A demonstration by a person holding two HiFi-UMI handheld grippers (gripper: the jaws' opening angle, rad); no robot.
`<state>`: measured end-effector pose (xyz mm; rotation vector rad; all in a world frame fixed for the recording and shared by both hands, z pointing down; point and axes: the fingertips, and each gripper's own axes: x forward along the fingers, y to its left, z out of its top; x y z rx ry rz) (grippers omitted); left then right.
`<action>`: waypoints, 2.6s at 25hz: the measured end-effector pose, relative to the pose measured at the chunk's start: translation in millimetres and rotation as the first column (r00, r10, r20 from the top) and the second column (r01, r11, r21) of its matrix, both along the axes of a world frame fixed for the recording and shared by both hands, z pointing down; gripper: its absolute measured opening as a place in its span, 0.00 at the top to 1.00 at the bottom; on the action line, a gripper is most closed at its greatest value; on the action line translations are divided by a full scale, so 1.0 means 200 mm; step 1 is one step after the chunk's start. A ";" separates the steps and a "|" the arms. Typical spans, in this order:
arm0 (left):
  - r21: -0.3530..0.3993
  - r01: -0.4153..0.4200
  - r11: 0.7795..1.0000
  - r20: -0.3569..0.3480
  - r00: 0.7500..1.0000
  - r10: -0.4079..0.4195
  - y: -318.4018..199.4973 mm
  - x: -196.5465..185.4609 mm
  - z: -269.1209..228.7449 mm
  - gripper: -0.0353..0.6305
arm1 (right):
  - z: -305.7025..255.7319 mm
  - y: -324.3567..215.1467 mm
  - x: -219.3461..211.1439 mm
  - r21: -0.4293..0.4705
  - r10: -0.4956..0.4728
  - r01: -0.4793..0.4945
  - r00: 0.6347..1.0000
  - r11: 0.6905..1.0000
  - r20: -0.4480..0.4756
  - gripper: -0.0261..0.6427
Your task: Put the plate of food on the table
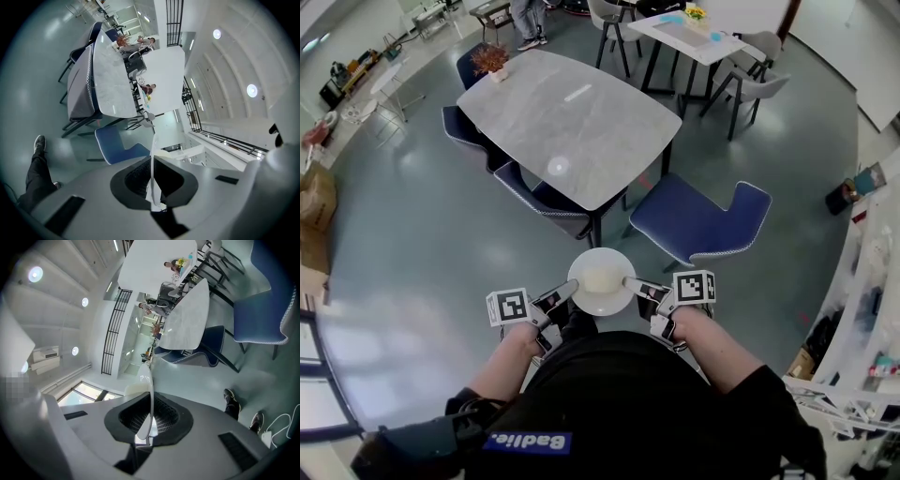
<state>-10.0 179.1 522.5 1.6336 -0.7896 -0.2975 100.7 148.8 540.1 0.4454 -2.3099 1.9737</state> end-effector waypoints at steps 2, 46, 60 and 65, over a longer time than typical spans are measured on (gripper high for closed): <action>0.001 -0.001 1.000 -0.013 1.000 0.001 -0.06 -0.03 0.00 0.92 | 0.00 -0.06 -0.03 -0.001 0.001 -0.001 1.000 1.000 -0.004 0.93; -0.016 -0.174 0.985 -0.054 0.983 0.173 -1.41 -0.69 0.00 0.92 | -0.03 -1.31 -0.67 -0.007 0.211 -0.211 0.976 0.977 -0.055 0.93; -0.090 -0.041 0.995 -0.101 0.994 0.032 -1.75 -0.51 0.09 0.92 | 0.06 -1.71 -0.51 -0.038 0.111 -0.113 0.993 0.993 -0.046 0.93; -0.093 0.002 0.996 -0.098 0.995 -0.011 -1.89 -0.49 0.13 0.92 | 0.10 -1.86 -0.48 -0.047 0.079 -0.080 0.996 0.996 -0.029 0.93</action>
